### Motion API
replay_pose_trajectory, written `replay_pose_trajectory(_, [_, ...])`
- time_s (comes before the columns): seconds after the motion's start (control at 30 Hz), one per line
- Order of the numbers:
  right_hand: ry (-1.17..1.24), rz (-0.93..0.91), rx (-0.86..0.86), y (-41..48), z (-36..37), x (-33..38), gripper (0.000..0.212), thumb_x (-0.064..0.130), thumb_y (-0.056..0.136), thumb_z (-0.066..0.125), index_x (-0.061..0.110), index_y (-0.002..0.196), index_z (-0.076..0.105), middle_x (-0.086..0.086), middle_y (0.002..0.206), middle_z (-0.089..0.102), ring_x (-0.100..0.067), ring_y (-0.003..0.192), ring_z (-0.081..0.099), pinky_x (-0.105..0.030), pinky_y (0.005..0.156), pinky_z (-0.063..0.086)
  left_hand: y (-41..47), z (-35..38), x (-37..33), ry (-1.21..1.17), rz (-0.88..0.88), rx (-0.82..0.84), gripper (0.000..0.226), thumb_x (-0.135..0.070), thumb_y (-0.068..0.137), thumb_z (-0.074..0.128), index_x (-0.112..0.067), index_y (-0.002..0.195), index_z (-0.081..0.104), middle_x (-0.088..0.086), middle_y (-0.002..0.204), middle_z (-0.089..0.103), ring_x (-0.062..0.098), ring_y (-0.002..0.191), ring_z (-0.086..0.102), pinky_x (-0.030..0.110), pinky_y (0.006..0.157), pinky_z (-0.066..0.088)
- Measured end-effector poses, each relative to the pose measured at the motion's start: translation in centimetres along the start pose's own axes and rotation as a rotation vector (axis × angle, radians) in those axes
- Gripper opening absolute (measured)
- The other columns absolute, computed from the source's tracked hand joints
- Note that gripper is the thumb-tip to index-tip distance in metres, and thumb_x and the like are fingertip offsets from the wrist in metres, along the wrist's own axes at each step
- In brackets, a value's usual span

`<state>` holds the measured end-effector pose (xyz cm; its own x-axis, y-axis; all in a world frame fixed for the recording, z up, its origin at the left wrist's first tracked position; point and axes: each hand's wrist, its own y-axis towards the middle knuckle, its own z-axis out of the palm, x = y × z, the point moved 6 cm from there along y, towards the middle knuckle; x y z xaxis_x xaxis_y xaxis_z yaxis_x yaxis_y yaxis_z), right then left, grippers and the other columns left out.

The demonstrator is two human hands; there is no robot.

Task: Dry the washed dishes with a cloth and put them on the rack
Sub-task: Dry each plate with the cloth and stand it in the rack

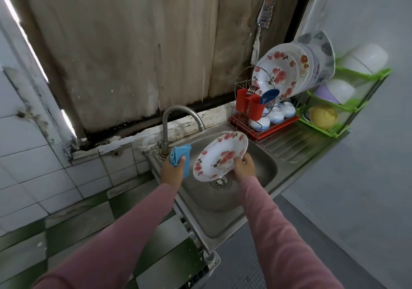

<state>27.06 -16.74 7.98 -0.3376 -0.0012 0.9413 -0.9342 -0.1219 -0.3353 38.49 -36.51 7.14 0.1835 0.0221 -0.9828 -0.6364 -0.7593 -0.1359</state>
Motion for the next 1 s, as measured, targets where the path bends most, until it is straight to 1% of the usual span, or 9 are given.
replay_pose_trajectory(0.1, [0.105,0.106,0.016,-0.4,0.5,-1.2,0.022,0.021,0.103,0.047,0.016,0.124,0.051,-0.011,0.098,0.068,-0.025,0.08,0.068,-0.039,0.068,0.061,-0.1,-1.7,0.5,-0.017,-0.02,-0.039,0.034,-0.026,0.099,0.057,-0.009,0.128,0.057,0.014,0.119,0.063,0.031,0.108,0.062,0.035,0.086,0.05])
replay_pose_trajectory(0.2, [0.047,0.13,0.02,-0.9,1.1,-2.4,0.031,0.033,0.106,0.038,0.015,0.13,0.046,-0.015,0.107,0.065,-0.031,0.094,0.065,-0.049,0.087,0.057,-0.2,-3.8,1.2,-0.026,-0.063,-0.104,0.036,-0.029,0.099,0.057,-0.006,0.127,0.057,0.017,0.122,0.064,0.033,0.109,0.062,0.04,0.09,0.052])
replay_pose_trajectory(0.3, [-0.001,0.177,0.011,-1.9,2.3,-3.7,0.04,0.042,0.106,0.031,0.017,0.136,0.04,-0.016,0.109,0.062,-0.032,0.099,0.062,-0.049,0.088,0.055,-0.6,-6.2,1.9,-0.015,-0.077,-0.187,0.036,-0.03,0.1,0.054,-0.006,0.127,0.056,0.016,0.123,0.063,0.034,0.11,0.061,0.036,0.086,0.051])
replay_pose_trajectory(0.43, [0.067,0.191,0.098,-4.3,5.4,-4.8,0.041,0.042,0.106,0.036,0.017,0.137,0.038,-0.019,0.119,0.059,-0.035,0.097,0.063,-0.049,0.075,0.057,-1.8,-9.7,2.2,0.032,-0.058,-0.303,0.033,-0.027,0.102,0.05,-0.007,0.128,0.055,0.016,0.123,0.062,0.034,0.115,0.059,0.042,0.097,0.049])
replay_pose_trajectory(0.53, [0.211,0.171,0.216,-6.9,8.9,-5.9,0.045,0.046,0.103,0.043,0.013,0.133,0.048,-0.016,0.116,0.067,-0.036,0.099,0.068,-0.056,0.084,0.058,-3.1,-12.6,2.3,0.086,-0.048,-0.388,0.032,-0.025,0.103,0.049,-0.008,0.129,0.056,0.007,0.111,0.061,0.022,0.105,0.059,0.033,0.09,0.045])
replay_pose_trajectory(0.7, [0.259,0.117,0.352,-10.9,13.8,-6.3,0.048,0.053,0.1,0.044,0.019,0.132,0.058,-0.013,0.115,0.072,-0.032,0.104,0.069,-0.051,0.091,0.056,-4.0,-15.5,3.8,0.183,0.015,-0.245,0.04,-0.035,0.102,0.048,-0.027,0.141,0.047,0.009,0.13,0.06,0.028,0.109,0.061,0.037,0.089,0.052])
replay_pose_trajectory(0.8, [0.295,0.112,0.448,-13.0,16.6,-6.2,0.046,0.05,0.101,0.044,0.017,0.128,0.062,-0.014,0.113,0.073,-0.031,0.103,0.07,-0.051,0.091,0.056,-4.7,-16.1,5.0,0.349,0.057,-0.09,0.05,-0.03,0.103,0.045,-0.031,0.151,0.031,0.009,0.154,0.037,0.034,0.133,0.045,0.047,0.111,0.04])
replay_pose_trajectory(0.93, [0.234,0.156,0.476,-15.5,19.5,-7.3,0.058,0.063,0.089,0.052,0.017,0.119,0.068,-0.013,0.109,0.074,-0.031,0.102,0.071,-0.05,0.094,0.055,-7.6,-14.1,4.8,0.153,0.106,0.228,0.046,-0.037,0.097,0.052,-0.037,0.143,0.047,0.007,0.142,0.053,0.026,0.132,0.049,0.046,0.114,0.037])
replay_pose_trajectory(1.0, [0.264,0.203,0.483,-16.7,20.6,-8.1,0.071,0.07,0.076,0.056,0.016,0.121,0.067,-0.015,0.113,0.073,-0.031,0.103,0.07,-0.05,0.097,0.054,-8.0,-14.1,3.7,0.188,0.201,0.285,0.055,-0.04,0.094,0.049,-0.043,0.147,0.037,0.006,0.149,0.046,0.023,0.137,0.043,0.047,0.118,0.031])
